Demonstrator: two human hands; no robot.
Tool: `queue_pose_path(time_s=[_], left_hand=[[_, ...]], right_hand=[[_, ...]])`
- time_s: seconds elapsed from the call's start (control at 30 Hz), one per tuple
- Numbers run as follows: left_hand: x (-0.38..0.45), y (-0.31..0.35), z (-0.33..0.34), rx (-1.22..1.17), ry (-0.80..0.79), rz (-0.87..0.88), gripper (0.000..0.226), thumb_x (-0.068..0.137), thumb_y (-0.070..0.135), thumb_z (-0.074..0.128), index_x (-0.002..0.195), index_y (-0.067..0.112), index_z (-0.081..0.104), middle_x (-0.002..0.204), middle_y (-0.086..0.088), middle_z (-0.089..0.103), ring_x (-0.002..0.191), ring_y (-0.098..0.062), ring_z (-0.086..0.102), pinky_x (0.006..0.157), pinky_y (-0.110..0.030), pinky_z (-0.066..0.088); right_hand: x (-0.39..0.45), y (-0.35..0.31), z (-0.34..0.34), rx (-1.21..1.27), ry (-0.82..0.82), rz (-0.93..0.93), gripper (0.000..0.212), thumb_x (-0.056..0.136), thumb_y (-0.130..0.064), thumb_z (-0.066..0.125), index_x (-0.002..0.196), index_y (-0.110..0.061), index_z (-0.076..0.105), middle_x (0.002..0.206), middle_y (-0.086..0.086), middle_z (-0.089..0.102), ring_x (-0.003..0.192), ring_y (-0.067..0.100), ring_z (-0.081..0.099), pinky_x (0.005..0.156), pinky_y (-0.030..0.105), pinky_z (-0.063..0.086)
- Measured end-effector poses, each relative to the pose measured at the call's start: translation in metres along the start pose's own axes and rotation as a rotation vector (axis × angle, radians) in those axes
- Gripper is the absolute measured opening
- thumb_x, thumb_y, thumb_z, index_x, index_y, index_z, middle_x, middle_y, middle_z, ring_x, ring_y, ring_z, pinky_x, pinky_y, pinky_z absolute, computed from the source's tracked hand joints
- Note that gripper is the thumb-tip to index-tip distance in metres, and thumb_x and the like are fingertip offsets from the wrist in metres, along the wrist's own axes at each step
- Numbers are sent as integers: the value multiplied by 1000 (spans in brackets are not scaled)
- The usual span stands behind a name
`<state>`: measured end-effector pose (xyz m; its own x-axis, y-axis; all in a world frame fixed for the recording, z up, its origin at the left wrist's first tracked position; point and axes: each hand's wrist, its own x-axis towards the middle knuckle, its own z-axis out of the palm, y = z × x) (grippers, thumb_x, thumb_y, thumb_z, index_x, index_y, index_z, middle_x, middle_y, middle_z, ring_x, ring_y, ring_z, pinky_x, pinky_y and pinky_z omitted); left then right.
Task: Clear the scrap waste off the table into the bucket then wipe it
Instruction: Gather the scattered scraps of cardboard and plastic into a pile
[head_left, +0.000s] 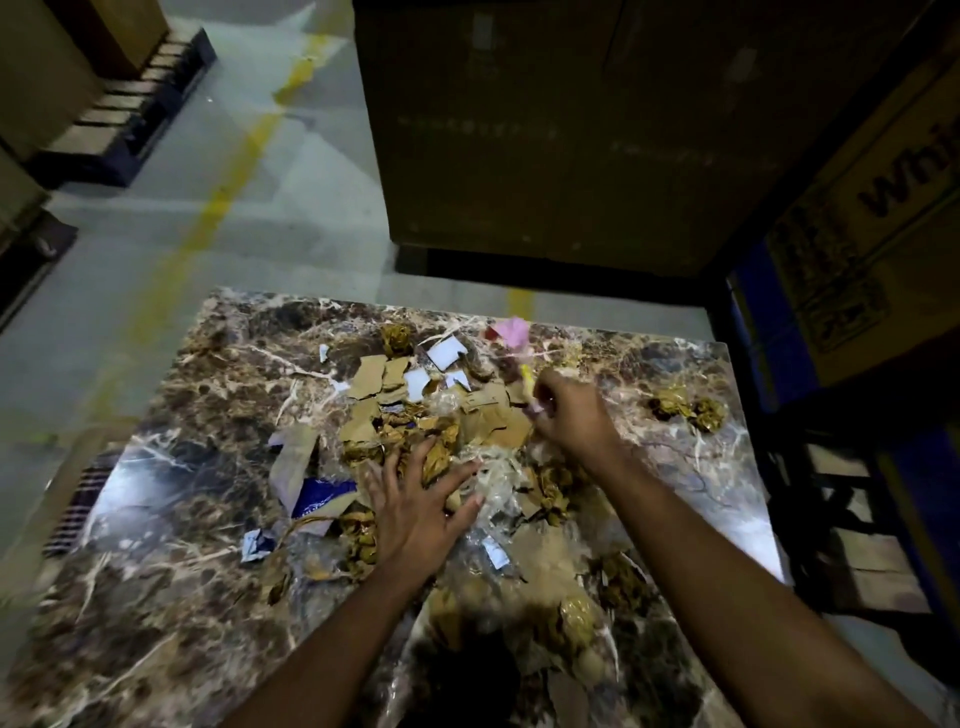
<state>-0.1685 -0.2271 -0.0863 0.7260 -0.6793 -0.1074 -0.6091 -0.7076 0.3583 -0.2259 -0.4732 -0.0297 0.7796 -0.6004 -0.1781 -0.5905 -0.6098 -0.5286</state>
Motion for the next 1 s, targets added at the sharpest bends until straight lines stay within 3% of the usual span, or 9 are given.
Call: queue_pose_path(time_s=[0.13, 0.27, 0.37, 0.43, 0.53, 0.63, 0.77, 0.87, 1.0], left_hand=[[1, 3, 2, -88, -9, -78, 76, 84, 88, 28, 141, 38, 31, 161, -2, 23, 149, -39, 16, 116, -70, 14], [-5, -3, 10, -159, 52, -18, 104, 80, 48, 76, 153, 26, 6, 160, -17, 28, 150, -45, 16, 117, -70, 11], [-7, -9, 11, -60, 20, 49, 86, 85, 45, 70, 152, 49, 17, 167, -2, 14, 149, -46, 12, 115, -73, 11], [-4, -12, 9, -13, -8, 67, 69, 84, 55, 61, 146, 53, 32, 167, 0, 13, 149, -47, 12, 114, -74, 13], [0, -8, 4, 2, -63, 51, 61, 86, 68, 43, 143, 49, 44, 167, -5, 15, 150, -47, 10, 116, -72, 12], [0, -4, 2, -3, -54, 17, 54, 88, 63, 54, 139, 46, 52, 166, -8, 20, 149, -43, 9, 117, -69, 14], [0, -6, 6, -21, -36, 6, 55, 84, 59, 59, 136, 41, 57, 164, -9, 24, 148, -43, 13, 115, -68, 21], [0, -5, 7, -36, 27, 11, 59, 77, 63, 44, 128, 38, 63, 160, -11, 31, 144, -44, 19, 110, -70, 29], [-1, -4, 11, -36, 85, 13, 60, 77, 62, 44, 125, 34, 65, 157, -10, 35, 141, -43, 21, 106, -68, 34]], right_hand=[[-74, -53, 18, 10, -166, -139, 34, 93, -8, 64, 121, -25, 65, 104, -6, 62, 81, 7, 60, 65, 15, 47], [-115, -71, 61, -256, -90, -204, 22, 89, -14, 62, 110, -13, 67, 114, 9, 49, 109, 26, 46, 85, 37, 46], [-123, -81, 69, -320, -47, -280, 36, 87, -17, 66, 123, -13, 67, 128, 14, 50, 119, 30, 40, 99, 45, 43], [-118, -80, 60, -297, -151, -309, 36, 90, -17, 63, 126, -13, 67, 133, 13, 52, 123, 29, 40, 106, 46, 40], [-104, -60, 28, 40, -192, -280, 28, 93, -15, 63, 119, -19, 73, 119, 5, 69, 105, 13, 59, 99, 28, 45], [-77, -10, -13, 403, 36, -7, 29, 96, -15, 64, 124, -21, 70, 126, 0, 69, 97, -2, 63, 87, 19, 55], [-34, 105, -58, 135, 314, 192, 40, 90, -47, 60, 128, -34, 64, 139, 5, 58, 125, 26, 52, 103, 47, 48], [-17, 171, -73, -91, 182, 321, 65, 86, -61, 59, 146, -36, 46, 157, 10, 35, 140, 39, 30, 109, 52, 31], [-4, 207, -66, -168, -61, 259, 86, 70, -85, 43, 150, -57, 25, 167, 4, 14, 151, 42, 12, 115, 61, 22]])
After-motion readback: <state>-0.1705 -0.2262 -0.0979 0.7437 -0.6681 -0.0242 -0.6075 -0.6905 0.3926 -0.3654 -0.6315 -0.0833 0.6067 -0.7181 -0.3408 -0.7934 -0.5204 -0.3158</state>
